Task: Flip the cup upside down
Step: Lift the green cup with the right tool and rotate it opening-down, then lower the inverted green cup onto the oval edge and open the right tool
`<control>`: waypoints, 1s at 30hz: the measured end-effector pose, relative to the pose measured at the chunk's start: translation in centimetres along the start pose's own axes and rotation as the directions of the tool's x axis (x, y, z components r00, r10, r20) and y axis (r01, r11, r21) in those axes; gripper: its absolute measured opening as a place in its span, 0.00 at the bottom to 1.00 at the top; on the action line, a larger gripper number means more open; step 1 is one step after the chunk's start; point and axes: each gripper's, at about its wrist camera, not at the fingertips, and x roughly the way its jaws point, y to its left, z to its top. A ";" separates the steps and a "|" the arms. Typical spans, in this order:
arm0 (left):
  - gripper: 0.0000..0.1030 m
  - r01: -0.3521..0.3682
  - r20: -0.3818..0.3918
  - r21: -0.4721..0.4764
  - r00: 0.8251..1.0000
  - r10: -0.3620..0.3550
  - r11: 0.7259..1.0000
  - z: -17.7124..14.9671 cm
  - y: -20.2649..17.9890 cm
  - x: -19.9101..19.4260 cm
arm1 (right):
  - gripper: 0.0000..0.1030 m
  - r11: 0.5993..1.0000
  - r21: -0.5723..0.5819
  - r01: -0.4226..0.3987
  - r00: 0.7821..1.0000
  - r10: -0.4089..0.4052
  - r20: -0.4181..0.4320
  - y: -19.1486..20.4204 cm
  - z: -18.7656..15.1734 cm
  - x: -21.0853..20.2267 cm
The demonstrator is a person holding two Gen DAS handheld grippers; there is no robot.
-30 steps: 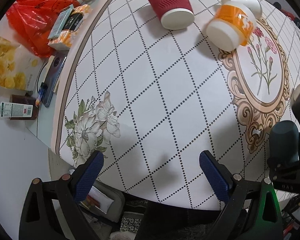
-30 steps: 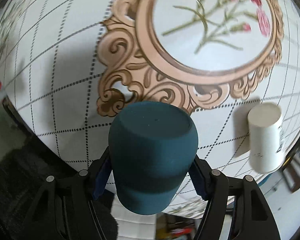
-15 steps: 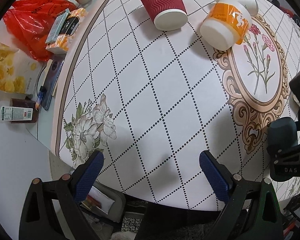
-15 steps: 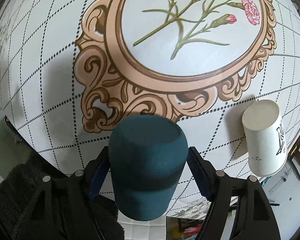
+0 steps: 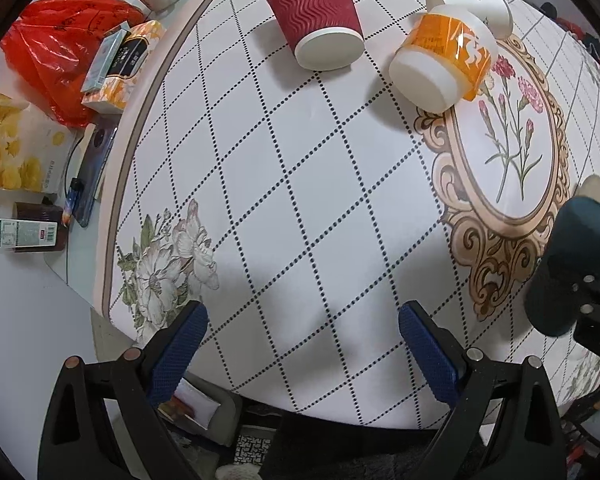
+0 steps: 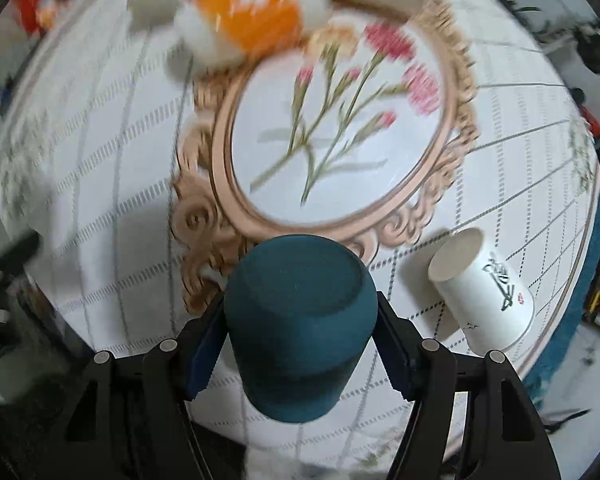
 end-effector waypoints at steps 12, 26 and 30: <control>0.95 0.017 -0.015 -0.011 1.000 -0.018 1.000 1.1 -0.9 1.1 | 0.69 0.965 0.239 -0.107 0.924 0.008 0.382 0.2 -3.9 -2.4; 0.95 0.020 0.104 0.090 0.994 -0.029 0.996 0.2 -2.7 -1.7 | 0.85 0.955 0.285 -0.084 0.937 -0.021 0.349 1.3 -5.9 -2.4; 0.97 0.022 0.159 0.109 0.986 -0.040 0.994 -0.4 -2.6 -3.5 | 0.92 0.929 0.356 -0.105 0.938 -0.027 0.346 0.6 -7.9 -4.1</control>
